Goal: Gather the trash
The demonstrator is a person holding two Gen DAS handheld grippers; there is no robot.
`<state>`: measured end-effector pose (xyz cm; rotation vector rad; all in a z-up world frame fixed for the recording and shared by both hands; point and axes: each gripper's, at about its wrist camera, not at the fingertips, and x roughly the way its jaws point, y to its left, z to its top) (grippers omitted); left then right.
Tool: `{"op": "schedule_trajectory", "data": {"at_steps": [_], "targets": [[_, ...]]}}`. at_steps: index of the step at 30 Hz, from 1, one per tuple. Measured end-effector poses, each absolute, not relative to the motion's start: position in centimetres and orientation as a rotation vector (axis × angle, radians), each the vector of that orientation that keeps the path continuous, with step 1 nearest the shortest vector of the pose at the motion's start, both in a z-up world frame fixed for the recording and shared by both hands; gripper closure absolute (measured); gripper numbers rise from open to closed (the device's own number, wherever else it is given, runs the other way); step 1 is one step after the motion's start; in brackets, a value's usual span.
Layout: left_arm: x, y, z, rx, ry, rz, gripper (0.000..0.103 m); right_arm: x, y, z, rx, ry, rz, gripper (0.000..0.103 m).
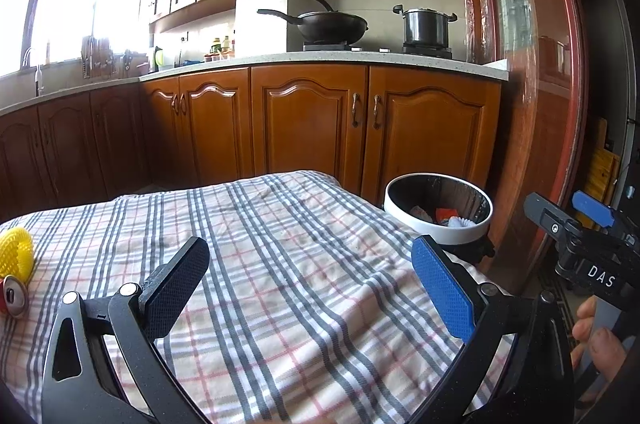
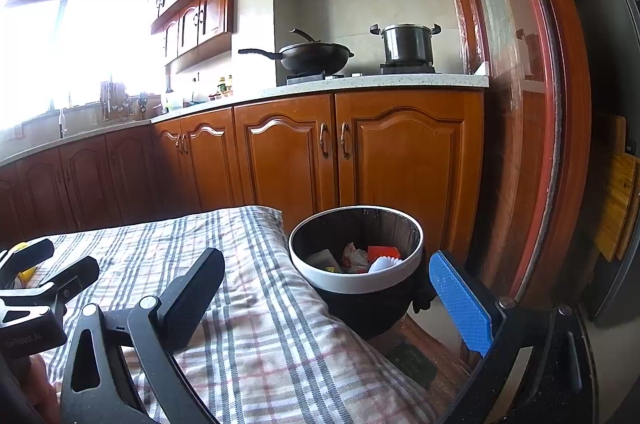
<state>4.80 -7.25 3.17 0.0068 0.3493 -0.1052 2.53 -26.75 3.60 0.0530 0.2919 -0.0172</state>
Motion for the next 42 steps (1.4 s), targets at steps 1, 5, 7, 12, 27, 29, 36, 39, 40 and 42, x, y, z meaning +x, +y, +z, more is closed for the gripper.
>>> {"op": "schedule_trajectory", "data": {"at_steps": [1, 5, 7, 12, 27, 29, 36, 39, 40, 42], "targets": [[4.78, -7.25, 3.16, 0.007, 0.349, -0.103, 0.000, 2.52, -26.75, 3.60, 0.053, 0.292, -0.017, 0.000], [4.70, -7.36, 3.15, 0.014, 0.342, -0.098, 0.000, 2.58, -26.77, 3.58, 0.056, 0.294, -0.014, 0.000], [4.68, -7.41, 3.15, 0.013, 0.342, -0.099, 0.000, 2.64, -26.78, 3.58, 0.057, 0.296, -0.014, 0.000], [4.71, -7.43, 3.16, 0.013, 0.343, -0.095, 0.000, 2.64, -26.72, 3.58, 0.059, 0.297, -0.011, 0.000], [4.61, -7.72, 3.10, 0.013, 0.345, -0.098, 0.000, 2.54, -26.76, 3.55, 0.065, 0.298, -0.008, 0.000], [4.61, -7.74, 3.10, 0.012, 0.345, -0.099, 0.000, 2.55, -26.75, 3.56, 0.063, 0.299, -0.007, 0.000], [4.63, -7.77, 3.14, 0.014, 0.346, -0.098, 0.000, 2.38, -26.44, 3.77, 0.062, 0.299, -0.004, 0.000], [4.64, -7.76, 3.14, 0.014, 0.347, -0.100, 0.000, 2.38, -26.34, 3.79, 0.064, 0.299, -0.002, 0.000], [4.68, -7.74, 3.15, 0.014, 0.347, -0.100, 0.000, 2.38, -26.32, 3.77, 0.064, 0.298, -0.002, 0.000], [4.68, -7.75, 3.15, 0.014, 0.347, -0.101, 0.000, 2.40, -26.32, 3.75, 0.064, 0.298, -0.001, 0.000]]}}
